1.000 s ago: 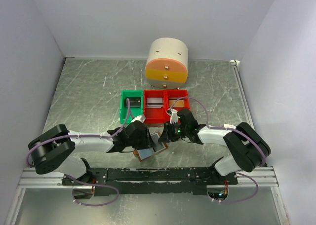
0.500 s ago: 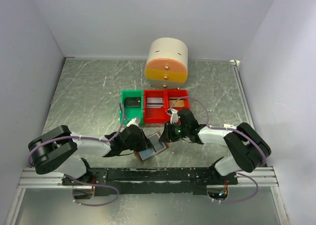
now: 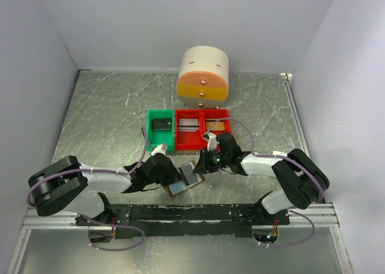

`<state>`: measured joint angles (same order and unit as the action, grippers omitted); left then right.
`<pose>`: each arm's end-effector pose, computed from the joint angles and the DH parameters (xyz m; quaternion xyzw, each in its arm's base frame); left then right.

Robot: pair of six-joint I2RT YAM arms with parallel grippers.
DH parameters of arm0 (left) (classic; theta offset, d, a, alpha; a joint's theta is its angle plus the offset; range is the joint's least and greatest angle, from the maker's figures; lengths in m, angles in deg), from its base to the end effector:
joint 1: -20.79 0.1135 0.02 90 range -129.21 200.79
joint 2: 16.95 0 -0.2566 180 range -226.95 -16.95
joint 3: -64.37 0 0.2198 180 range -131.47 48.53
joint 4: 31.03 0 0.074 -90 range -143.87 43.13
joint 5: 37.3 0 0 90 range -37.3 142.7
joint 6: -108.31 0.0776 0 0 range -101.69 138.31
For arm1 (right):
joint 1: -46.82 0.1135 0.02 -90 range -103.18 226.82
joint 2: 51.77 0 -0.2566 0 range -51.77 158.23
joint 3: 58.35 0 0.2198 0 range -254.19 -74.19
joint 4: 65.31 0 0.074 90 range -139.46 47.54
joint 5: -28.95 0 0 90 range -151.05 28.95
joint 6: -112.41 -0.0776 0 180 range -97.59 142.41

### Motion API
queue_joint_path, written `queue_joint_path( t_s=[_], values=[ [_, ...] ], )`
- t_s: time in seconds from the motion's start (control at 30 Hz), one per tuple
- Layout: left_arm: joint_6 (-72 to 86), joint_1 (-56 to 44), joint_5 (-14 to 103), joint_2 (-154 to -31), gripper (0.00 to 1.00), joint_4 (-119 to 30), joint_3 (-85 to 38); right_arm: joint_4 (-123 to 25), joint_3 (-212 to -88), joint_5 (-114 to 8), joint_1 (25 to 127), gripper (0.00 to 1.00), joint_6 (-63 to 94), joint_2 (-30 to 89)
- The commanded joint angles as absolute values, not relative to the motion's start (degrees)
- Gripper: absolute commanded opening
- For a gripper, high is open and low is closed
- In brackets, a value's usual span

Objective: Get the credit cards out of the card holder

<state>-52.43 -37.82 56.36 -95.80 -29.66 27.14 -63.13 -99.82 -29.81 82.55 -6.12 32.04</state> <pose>0.1346 -0.2111 0.1214 -0.1092 0.9003 -0.3676 0.2060 0.1834 0.1815 0.1222 -0.1596 0.8799 0.4083 0.1832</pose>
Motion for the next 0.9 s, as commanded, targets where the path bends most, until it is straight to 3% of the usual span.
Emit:
queue_joint_path(
  t_s=[0.0,0.2,0.87],
  values=[
    [-52.62,-38.01,57.83,-95.46,0.22,-29.43,27.54,-61.59,-99.32,-29.76,82.43,0.26,-5.63,33.37],
    [-53.31,-38.01,56.21,-99.0,0.29,-27.62,26.45,-61.44,-99.32,-29.69,82.5,0.26,-5.6,33.31],
    [-53.53,-38.01,57.78,-95.92,0.13,-29.93,28.3,-60.08,-99.59,-30.61,82.47,0.25,-5.1,33.01]
  ],
)
